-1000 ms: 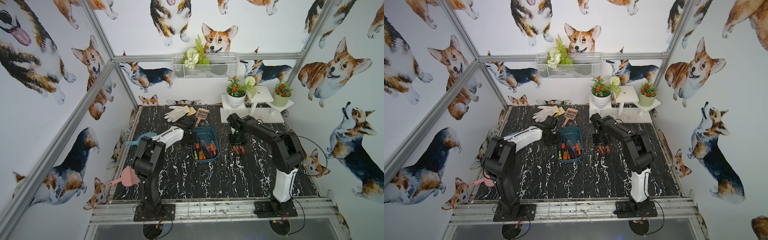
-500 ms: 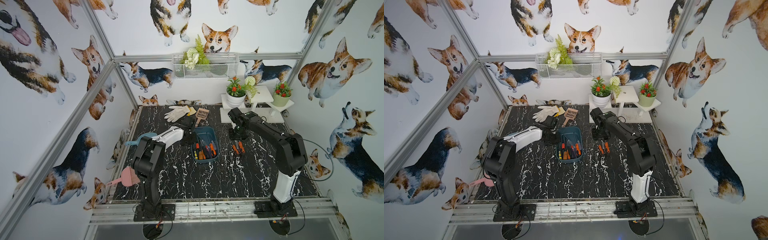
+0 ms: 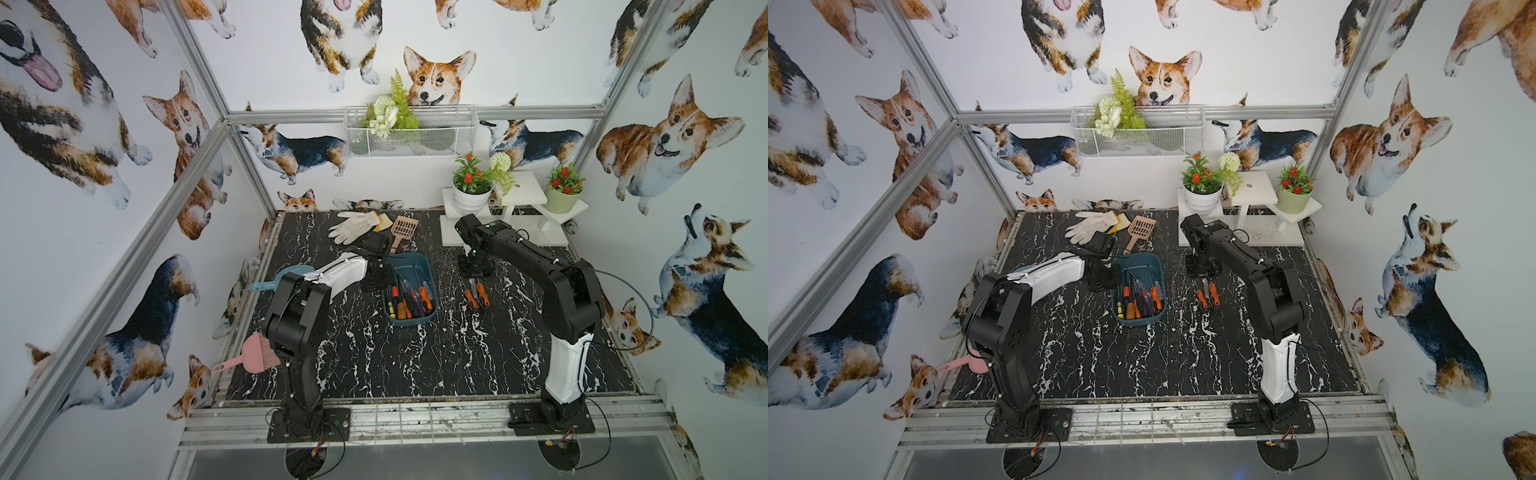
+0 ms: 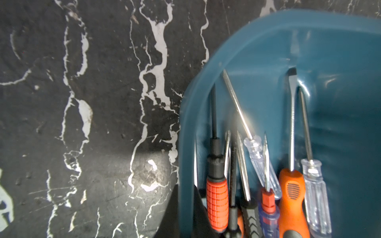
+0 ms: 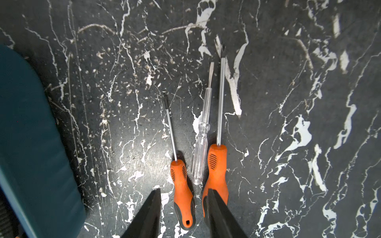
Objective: Take out the screwdriver from the storage box
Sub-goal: Place the screwdriver at the center of the board, then pick up the screwdriver from the storage box.
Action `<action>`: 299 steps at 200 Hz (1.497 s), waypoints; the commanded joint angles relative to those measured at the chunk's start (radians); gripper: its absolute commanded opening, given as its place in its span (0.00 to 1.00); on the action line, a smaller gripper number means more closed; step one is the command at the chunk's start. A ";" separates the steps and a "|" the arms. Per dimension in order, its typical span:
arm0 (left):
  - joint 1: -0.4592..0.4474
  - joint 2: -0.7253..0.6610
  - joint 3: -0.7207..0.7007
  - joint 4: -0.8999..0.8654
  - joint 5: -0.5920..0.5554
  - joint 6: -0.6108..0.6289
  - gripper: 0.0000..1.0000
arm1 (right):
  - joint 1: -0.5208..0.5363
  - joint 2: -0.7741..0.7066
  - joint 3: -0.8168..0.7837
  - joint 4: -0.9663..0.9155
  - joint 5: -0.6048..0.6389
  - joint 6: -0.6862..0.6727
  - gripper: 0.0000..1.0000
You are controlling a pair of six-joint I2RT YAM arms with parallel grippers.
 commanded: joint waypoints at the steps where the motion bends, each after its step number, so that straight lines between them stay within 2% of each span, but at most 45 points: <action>1: 0.002 0.000 0.003 -0.008 0.003 0.009 0.00 | 0.003 -0.009 -0.004 -0.004 -0.052 -0.013 0.43; 29: 0.002 0.005 0.008 -0.007 0.007 0.007 0.00 | 0.017 -0.042 -0.014 0.031 -0.119 -0.004 0.43; 68: 0.002 0.002 0.011 -0.004 0.012 0.001 0.00 | 0.097 -0.062 0.044 0.029 -0.170 -0.028 0.42; 139: 0.002 -0.009 -0.011 0.015 0.013 -0.011 0.00 | 0.211 0.007 0.161 -0.022 -0.285 -0.045 0.41; 174: 0.002 -0.026 -0.034 0.063 0.018 -0.019 0.00 | 0.245 0.066 0.210 -0.057 -0.297 -0.069 0.41; 227: 0.002 -0.085 -0.091 0.182 0.028 -0.033 0.00 | 0.265 0.109 0.203 -0.040 -0.316 -0.056 0.42; 299: 0.001 -0.100 -0.097 0.214 0.025 -0.024 0.00 | 0.296 0.175 0.215 -0.026 -0.339 -0.056 0.42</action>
